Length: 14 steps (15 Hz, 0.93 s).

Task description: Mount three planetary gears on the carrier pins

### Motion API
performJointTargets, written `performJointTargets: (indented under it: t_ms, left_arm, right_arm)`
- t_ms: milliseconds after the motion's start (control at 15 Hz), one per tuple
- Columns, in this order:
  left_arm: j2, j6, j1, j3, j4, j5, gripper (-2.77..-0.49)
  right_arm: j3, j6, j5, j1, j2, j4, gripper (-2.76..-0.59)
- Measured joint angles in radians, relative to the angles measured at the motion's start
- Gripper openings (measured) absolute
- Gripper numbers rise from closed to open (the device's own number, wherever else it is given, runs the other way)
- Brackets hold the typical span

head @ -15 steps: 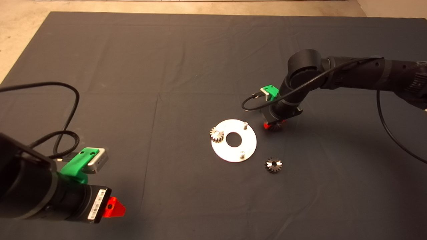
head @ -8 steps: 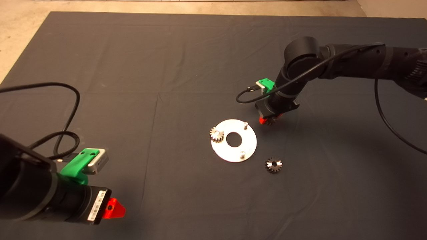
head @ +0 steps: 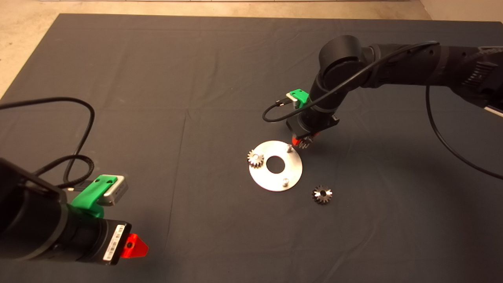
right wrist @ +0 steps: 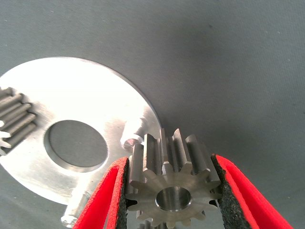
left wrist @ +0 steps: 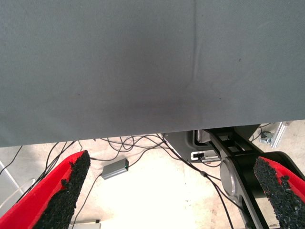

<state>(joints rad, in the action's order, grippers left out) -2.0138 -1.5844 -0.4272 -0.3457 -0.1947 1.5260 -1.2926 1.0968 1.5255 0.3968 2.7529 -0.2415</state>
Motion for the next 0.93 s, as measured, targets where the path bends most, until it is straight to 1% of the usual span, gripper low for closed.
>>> performJointTargets:
  t_ms: [333, 533, 667, 933]
  left_arm:
    - [-0.001, 0.000, 0.000, 0.000, 0.004, 0.000, -0.78]
    - [-0.002, 0.000, 0.000, 0.000, 0.005, 0.000, -0.78]
    - [-0.002, 0.000, 0.000, 0.000, 0.004, 0.000, -0.78]
    - [-0.002, 0.000, 0.000, 0.000, 0.005, 0.000, -0.78]
  right_arm:
    - [-0.034, -0.001, 0.005, 0.000, 0.029, 0.001, -2.28]
    - [-0.036, -0.001, 0.000, -0.001, 0.048, 0.003, -2.28]
    - [-0.039, -0.001, 0.003, -0.001, 0.048, 0.003, -2.28]
    - [-0.040, -0.001, 0.004, -0.001, 0.053, 0.003, -2.28]
